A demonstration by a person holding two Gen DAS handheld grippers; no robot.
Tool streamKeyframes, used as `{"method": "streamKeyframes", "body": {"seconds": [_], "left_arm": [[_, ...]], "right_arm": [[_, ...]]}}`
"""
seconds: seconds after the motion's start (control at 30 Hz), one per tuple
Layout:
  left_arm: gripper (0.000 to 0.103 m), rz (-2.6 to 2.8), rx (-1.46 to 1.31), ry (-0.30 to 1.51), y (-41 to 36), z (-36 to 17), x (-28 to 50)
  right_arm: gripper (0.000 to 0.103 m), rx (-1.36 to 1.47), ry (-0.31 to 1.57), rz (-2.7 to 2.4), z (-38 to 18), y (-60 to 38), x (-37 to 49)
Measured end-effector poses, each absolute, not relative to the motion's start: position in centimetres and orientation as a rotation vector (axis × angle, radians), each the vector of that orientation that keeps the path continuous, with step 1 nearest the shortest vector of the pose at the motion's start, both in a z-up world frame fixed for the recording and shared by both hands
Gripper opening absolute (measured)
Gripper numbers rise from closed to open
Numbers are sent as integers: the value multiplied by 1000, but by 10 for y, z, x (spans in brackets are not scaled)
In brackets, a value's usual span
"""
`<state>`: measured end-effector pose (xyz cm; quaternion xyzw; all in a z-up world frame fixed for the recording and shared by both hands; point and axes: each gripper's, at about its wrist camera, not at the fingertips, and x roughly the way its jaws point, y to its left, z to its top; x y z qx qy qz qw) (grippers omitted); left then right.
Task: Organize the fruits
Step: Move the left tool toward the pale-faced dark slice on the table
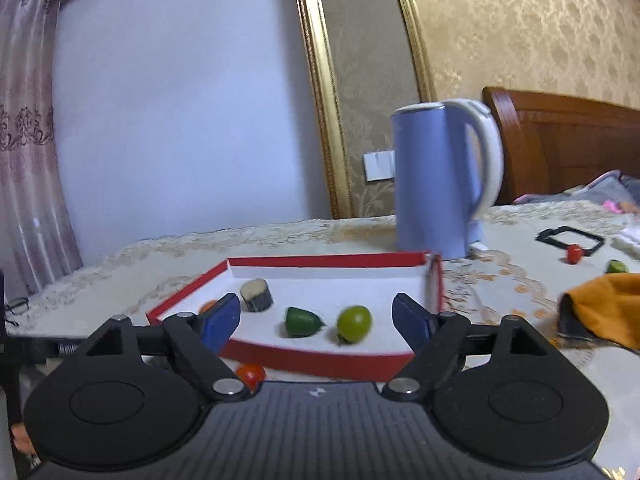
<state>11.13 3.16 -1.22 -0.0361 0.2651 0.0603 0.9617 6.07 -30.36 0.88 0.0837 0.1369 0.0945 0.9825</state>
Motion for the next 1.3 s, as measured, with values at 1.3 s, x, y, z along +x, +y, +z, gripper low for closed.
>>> {"method": "streamKeyframes", "body": {"seconds": [1.3], "left_arm": [[103,-111,-9,512,-14,-7,101]], "right_arm": [[103,199,354,49,-19,-313,50]]}}
